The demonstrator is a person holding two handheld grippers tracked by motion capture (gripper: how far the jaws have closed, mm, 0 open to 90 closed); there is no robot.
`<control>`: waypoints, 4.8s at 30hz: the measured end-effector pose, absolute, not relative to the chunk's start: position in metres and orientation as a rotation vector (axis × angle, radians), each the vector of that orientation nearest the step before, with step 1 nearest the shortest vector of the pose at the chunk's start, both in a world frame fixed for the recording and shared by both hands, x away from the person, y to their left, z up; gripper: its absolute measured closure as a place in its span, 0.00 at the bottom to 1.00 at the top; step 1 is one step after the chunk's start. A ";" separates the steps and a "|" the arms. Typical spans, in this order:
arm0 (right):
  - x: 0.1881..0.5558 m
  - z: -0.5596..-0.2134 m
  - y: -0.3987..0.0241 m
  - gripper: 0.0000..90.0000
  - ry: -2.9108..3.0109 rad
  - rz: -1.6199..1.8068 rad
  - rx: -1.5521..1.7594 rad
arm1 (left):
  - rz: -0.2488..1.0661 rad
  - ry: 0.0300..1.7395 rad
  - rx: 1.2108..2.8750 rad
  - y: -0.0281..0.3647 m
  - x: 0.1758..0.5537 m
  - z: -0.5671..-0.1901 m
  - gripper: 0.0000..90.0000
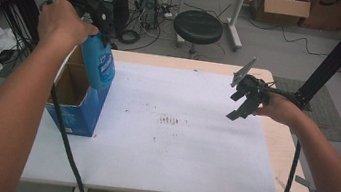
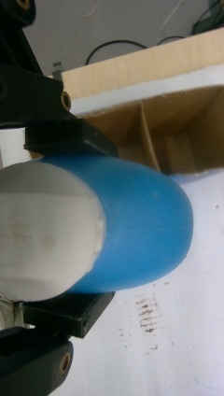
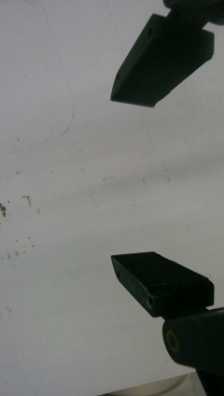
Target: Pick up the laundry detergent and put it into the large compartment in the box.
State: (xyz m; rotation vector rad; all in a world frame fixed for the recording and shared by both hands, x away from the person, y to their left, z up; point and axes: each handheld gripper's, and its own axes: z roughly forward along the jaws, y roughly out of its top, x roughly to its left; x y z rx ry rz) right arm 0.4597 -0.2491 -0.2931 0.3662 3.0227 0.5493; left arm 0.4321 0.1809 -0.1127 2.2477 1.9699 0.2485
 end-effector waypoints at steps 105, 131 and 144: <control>0.452 -0.302 -0.257 0.20 3.032 0.514 0.404 | 0.290 2.065 2.109 0.253 0.421 -0.283 0.36; 0.448 -0.294 -0.261 0.20 3.018 0.518 0.400 | 0.314 2.006 2.086 0.255 0.416 -0.240 0.30; 0.445 -0.292 -0.266 0.20 3.014 0.524 0.416 | 0.352 1.912 2.108 0.241 0.413 -0.207 0.24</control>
